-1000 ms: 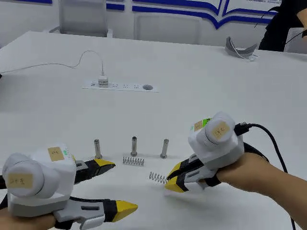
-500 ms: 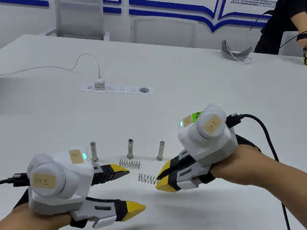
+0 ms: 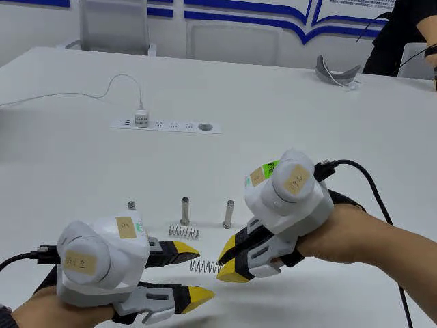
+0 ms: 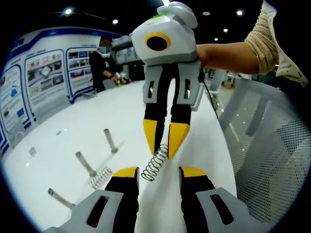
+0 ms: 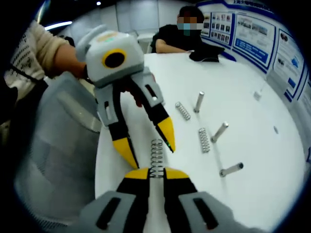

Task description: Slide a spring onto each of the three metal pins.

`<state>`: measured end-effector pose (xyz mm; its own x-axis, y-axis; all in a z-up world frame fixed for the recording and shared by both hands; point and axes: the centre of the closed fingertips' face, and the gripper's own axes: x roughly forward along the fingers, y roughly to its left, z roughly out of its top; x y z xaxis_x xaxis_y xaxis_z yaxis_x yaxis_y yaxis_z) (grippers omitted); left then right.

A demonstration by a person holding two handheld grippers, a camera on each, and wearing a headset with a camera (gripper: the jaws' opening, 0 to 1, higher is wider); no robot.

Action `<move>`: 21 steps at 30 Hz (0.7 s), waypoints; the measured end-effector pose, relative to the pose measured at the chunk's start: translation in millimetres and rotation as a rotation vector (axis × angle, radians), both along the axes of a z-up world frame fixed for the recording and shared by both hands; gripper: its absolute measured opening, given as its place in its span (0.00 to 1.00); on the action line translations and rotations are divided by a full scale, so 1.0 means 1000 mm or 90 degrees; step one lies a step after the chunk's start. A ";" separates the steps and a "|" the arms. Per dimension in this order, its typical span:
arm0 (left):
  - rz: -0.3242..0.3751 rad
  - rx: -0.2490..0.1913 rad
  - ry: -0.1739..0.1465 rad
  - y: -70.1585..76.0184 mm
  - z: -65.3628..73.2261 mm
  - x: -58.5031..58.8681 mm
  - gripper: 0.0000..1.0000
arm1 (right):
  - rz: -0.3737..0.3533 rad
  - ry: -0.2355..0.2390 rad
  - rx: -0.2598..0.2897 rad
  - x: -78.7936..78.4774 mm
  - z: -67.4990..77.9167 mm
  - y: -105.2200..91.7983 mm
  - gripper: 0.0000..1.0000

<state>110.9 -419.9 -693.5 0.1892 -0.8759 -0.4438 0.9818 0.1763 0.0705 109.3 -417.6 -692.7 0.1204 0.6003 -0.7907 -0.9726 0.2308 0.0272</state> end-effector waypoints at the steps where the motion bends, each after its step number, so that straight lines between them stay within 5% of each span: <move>1: -0.002 0.001 -0.001 0.000 0.000 0.000 0.33 | 0.002 0.000 -0.001 0.000 0.000 0.000 0.12; 21: -0.033 0.019 -0.036 -0.002 -0.002 -0.005 0.14 | 0.045 0.006 -0.031 -0.011 -0.001 0.001 0.12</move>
